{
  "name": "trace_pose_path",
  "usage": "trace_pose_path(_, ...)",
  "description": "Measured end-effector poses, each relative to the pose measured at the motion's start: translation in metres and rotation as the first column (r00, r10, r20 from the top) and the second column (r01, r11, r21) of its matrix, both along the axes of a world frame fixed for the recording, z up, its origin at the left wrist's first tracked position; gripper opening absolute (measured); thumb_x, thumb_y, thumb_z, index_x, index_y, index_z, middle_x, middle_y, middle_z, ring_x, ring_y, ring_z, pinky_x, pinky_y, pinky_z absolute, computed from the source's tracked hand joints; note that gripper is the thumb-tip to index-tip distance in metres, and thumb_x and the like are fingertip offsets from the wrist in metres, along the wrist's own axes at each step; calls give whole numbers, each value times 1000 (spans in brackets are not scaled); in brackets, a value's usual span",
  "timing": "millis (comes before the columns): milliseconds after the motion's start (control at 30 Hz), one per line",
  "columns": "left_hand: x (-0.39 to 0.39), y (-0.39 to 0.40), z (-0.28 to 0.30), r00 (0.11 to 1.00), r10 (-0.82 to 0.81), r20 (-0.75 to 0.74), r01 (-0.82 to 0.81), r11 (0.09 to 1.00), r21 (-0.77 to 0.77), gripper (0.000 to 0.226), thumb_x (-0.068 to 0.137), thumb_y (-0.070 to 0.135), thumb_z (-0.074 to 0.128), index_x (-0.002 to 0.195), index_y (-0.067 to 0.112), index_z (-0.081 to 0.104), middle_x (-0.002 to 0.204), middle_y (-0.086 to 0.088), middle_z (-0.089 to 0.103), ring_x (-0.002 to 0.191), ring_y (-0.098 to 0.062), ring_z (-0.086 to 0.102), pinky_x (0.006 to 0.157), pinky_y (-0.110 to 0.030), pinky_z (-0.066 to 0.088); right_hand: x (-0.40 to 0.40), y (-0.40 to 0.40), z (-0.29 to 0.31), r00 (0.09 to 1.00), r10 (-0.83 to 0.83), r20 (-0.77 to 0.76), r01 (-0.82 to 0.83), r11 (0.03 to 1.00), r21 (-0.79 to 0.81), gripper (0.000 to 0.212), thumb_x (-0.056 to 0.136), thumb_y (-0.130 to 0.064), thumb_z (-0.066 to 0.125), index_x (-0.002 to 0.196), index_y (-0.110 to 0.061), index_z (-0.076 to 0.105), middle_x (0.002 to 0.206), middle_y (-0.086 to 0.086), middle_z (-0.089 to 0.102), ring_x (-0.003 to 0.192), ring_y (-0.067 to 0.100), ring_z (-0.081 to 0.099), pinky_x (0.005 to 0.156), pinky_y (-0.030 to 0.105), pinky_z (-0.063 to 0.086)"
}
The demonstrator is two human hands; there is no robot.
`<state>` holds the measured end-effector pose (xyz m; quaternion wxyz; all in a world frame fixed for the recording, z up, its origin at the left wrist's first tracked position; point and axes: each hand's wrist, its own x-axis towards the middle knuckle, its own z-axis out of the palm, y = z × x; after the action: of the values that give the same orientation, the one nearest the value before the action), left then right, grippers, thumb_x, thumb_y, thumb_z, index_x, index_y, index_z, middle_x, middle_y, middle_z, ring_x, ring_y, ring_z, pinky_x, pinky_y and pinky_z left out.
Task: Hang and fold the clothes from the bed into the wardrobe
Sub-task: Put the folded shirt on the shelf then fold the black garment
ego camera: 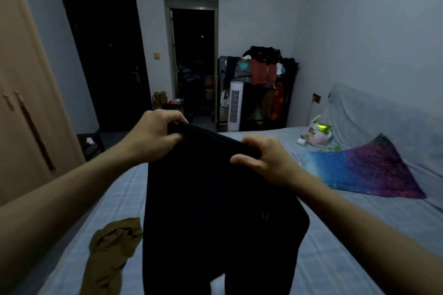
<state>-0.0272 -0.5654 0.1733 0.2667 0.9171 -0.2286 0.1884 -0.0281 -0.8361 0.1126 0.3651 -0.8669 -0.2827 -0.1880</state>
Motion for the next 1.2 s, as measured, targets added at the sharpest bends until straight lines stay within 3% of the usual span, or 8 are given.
trace_pose_path(133, 1, -16, 9, 999, -23, 31, 20, 996, 87, 17, 88, 6, 68, 102, 16, 71, 93, 1, 67, 86, -12, 63, 68, -17, 44, -7, 7, -66, 989, 22, -143, 6, 981, 193, 31, 69, -37, 85, 79, -20, 61, 68, -7, 60, 61, 1, 53, 55, 22, 43)
trace_pose_path(300, 5, -17, 4, 998, 29, 63, -37, 991, 129, 17, 87, 6, 68, 102, 13, 72, 97, -4, 68, 90, -18, 63, 75, -25, 45, -20, 36, -150, 961, -32, -276, 96, 971, 221, 55, 55, -42, 84, 104, -35, 62, 93, -13, 67, 89, -1, 63, 74, 13, 46)
trace_pose_path(467, 8, 12, 6, 995, 59, 84, -70, 988, 141, 18, 87, 7, 68, 102, 15, 72, 94, -3, 68, 87, -16, 64, 71, -21, 46, -9, 50, -179, 927, -119, -357, 209, 952, 225, 36, 67, -3, 59, 72, -38, 57, 63, -16, 61, 61, -5, 58, 57, 16, 38)
trace_pose_path(633, 4, 68, 7, 987, 115, 113, -131, 980, 147, 18, 84, 4, 71, 100, 13, 73, 88, -3, 68, 83, -21, 65, 71, -28, 43, 16, 30, -124, 952, -53, -303, 104, 982, 157, 32, 68, 18, 55, 87, -6, 62, 78, 9, 65, 75, 17, 60, 70, 32, 45)
trace_pose_path(767, 0, 108, 2, 985, 152, 83, -161, 978, 129, 18, 84, 0, 71, 99, 10, 73, 87, -11, 71, 84, -30, 68, 75, -41, 52, 17, 9, -47, 805, 299, -512, -275, 953, 124, 43, 86, 4, 67, 123, -16, 59, 110, 7, 70, 97, 17, 69, 82, 26, 55)
trace_pose_path(933, 3, 123, -7, 989, 142, 42, -144, 989, 28, 18, 84, -2, 70, 96, 11, 73, 88, -11, 72, 88, -32, 69, 80, -48, 53, 14, 3, 19, 720, 328, -612, -391, 920, 32, 54, 72, -18, 85, 119, -33, 62, 114, 0, 68, 102, 20, 69, 82, 32, 58)
trace_pose_path(1067, 8, 123, -8, 995, 100, 18, -99, 995, -27, 23, 84, 3, 73, 89, 25, 71, 85, -3, 72, 85, -27, 69, 76, -43, 53, 8, 9, 25, 900, 245, -359, -269, 963, -17, 32, 72, -47, 81, 98, -32, 70, 95, -6, 72, 86, 11, 71, 69, 21, 55)
trace_pose_path(1200, 3, 123, 3, 997, -39, -67, 37, 999, -25, 27, 78, 10, 80, 93, 31, 72, 84, 6, 73, 83, -14, 70, 73, -34, 52, 23, -3, 26, 999, 51, -9, -52, 984, -171, 9, 84, -27, 75, 91, -23, 70, 83, -6, 67, 74, 9, 65, 66, 24, 50)
